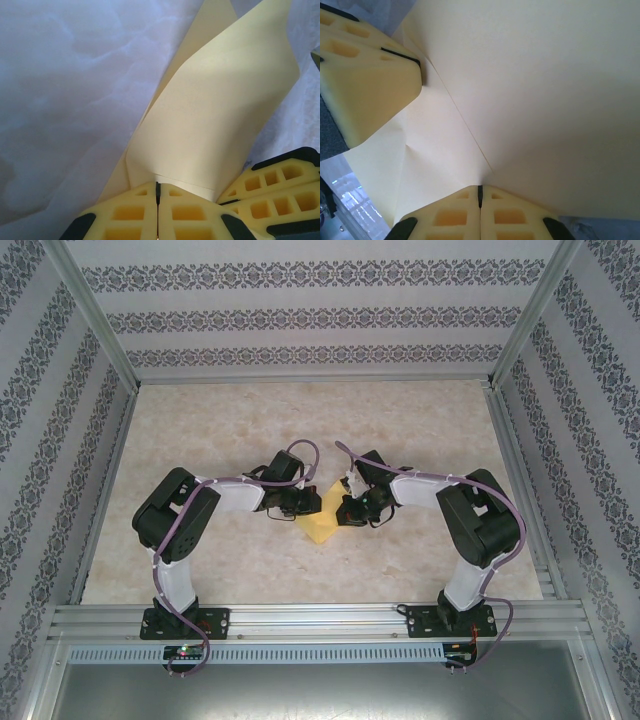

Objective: Fold a paper plane with a square sheet of paper (pick it up from the middle)
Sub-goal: Fold the triangle a second time at the center of the table.

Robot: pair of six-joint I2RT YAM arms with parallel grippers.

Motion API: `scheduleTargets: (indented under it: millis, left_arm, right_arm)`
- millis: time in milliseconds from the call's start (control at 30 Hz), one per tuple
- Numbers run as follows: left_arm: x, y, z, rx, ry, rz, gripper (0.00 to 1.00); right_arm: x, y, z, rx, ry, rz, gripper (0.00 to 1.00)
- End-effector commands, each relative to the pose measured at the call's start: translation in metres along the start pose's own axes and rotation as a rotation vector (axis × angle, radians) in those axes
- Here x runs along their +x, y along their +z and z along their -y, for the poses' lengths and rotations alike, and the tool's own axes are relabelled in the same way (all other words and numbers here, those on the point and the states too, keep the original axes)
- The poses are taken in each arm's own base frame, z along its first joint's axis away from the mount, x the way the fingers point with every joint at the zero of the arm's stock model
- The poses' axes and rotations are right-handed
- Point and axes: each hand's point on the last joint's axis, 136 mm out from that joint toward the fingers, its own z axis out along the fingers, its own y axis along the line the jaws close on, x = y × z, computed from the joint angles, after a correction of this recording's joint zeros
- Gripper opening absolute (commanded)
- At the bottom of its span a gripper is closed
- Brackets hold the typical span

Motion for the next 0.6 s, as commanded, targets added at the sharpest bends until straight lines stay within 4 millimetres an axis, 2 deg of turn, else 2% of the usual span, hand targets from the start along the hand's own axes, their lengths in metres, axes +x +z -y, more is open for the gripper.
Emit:
scheduleTargets:
  millis: [0, 233, 467, 567]
  left_arm:
    - [0.029, 0.01, -0.029, -0.067, -0.019, -0.102, 0.08]
    - [0.048, 0.012, -0.046, -0.117, -0.019, -0.141, 0.08]
    - [0.048, 0.011, -0.048, -0.13, -0.011, -0.143, 0.08]
    - [0.046, 0.012, -0.049, -0.133, -0.011, -0.14, 0.08]
  right_arm:
    - [0.006, -0.003, 0.005, 0.035, 0.024, 0.006, 0.1]
    - [-0.002, -0.022, -0.015, -0.025, 0.021, 0.092, 0.13]
    - [-0.004, -0.044, -0.046, -0.123, 0.018, 0.173, 0.12]
    - [-0.003, -0.042, -0.063, -0.207, 0.037, 0.183, 0.09]
